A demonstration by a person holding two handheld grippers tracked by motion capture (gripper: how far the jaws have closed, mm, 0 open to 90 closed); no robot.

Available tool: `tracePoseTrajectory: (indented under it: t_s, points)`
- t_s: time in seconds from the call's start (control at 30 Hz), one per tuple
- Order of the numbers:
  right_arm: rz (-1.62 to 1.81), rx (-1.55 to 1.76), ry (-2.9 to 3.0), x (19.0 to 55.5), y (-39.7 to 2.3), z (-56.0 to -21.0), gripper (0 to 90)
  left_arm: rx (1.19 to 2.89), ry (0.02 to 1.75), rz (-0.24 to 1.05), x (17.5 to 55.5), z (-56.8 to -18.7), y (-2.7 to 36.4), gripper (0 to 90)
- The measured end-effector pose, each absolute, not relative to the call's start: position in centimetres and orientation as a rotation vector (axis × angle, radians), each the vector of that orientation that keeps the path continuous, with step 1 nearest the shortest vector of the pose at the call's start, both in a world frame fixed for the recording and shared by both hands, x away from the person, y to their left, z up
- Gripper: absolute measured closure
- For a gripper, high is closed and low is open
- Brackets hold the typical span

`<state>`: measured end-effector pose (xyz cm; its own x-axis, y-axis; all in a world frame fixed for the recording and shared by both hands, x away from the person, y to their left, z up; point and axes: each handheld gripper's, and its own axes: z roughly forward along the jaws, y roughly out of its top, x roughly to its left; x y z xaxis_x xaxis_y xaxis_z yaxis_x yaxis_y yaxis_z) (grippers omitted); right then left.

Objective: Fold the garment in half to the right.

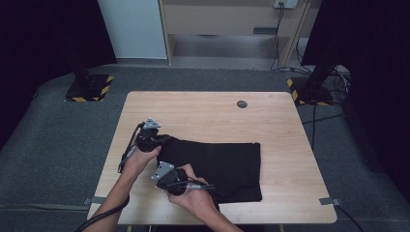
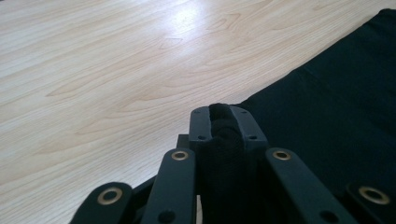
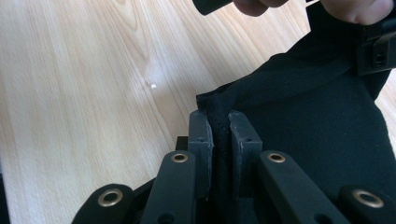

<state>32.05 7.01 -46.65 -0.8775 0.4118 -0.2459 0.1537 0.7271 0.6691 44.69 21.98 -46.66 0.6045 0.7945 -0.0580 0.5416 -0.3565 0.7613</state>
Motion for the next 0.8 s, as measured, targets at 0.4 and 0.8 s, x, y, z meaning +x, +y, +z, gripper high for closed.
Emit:
tracePoseTrajectory:
  t_s: [0.4, 0.8]
  points:
    - [1.047, 0.486, 2.529, 31.9, 3.9, -42.7, 81.8, 2.041, 0.996, 0.471, 43.7, -42.8, 19.9, 80.5]
    - [1.029, 0.491, 2.542, 31.9, 3.7, -43.3, 81.9, 2.029, 1.013, 0.461, 43.7, -43.8, 20.0, 80.4]
